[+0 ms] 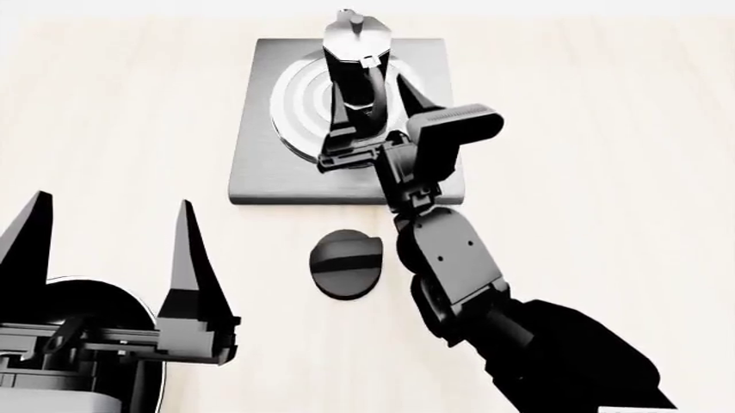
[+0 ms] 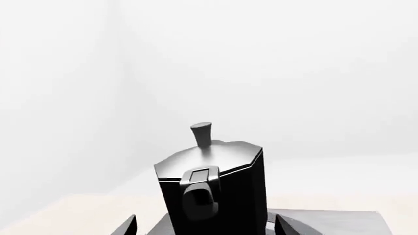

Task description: Turn on the stove and put the moka pot on it.

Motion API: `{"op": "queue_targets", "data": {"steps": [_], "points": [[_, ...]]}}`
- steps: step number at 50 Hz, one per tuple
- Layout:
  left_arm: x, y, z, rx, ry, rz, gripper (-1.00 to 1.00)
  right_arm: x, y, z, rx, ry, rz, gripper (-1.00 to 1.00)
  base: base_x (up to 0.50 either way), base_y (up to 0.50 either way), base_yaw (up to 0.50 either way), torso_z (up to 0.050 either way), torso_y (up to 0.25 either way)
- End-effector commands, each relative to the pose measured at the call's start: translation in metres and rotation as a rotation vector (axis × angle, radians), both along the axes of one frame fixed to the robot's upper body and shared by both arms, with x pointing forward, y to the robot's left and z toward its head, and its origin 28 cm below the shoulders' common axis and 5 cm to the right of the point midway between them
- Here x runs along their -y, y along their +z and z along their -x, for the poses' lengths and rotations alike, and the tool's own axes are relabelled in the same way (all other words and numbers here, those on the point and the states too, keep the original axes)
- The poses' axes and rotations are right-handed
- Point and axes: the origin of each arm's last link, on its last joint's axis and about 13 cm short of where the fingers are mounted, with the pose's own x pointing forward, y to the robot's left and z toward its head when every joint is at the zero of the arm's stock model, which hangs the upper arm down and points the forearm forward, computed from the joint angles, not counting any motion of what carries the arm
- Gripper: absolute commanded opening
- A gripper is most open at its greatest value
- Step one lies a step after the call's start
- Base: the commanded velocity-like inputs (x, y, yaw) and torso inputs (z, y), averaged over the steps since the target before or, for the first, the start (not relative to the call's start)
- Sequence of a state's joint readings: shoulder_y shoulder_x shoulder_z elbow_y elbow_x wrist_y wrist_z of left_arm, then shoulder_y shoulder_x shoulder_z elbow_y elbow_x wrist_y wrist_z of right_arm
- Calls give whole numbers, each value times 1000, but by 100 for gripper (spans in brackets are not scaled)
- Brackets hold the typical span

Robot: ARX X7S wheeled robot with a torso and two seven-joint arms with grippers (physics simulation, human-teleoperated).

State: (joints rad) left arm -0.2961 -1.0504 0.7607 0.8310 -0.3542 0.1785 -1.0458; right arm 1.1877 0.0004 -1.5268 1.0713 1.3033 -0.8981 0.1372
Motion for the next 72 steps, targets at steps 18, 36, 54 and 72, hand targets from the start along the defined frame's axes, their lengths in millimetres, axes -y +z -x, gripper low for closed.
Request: {"op": "queue_targets", "data": {"steps": [18, 36, 54, 72], "points": [[-6, 69, -6, 161, 48, -95, 100, 19, 117, 77, 280, 102, -106, 100, 0, 0, 0, 0, 0], [-4, 145, 3, 444, 22, -233, 100, 59, 204, 163, 457, -105, -178, 100, 0, 0, 0, 0, 0], [-9, 182, 29, 589, 81, -312, 100, 116, 214, 243, 571, -392, -104, 100, 0, 0, 0, 0, 0], [-29, 189, 40, 577, 154, -315, 100, 149, 191, 291, 547, -512, -109, 100, 0, 0, 0, 0, -1]]}}
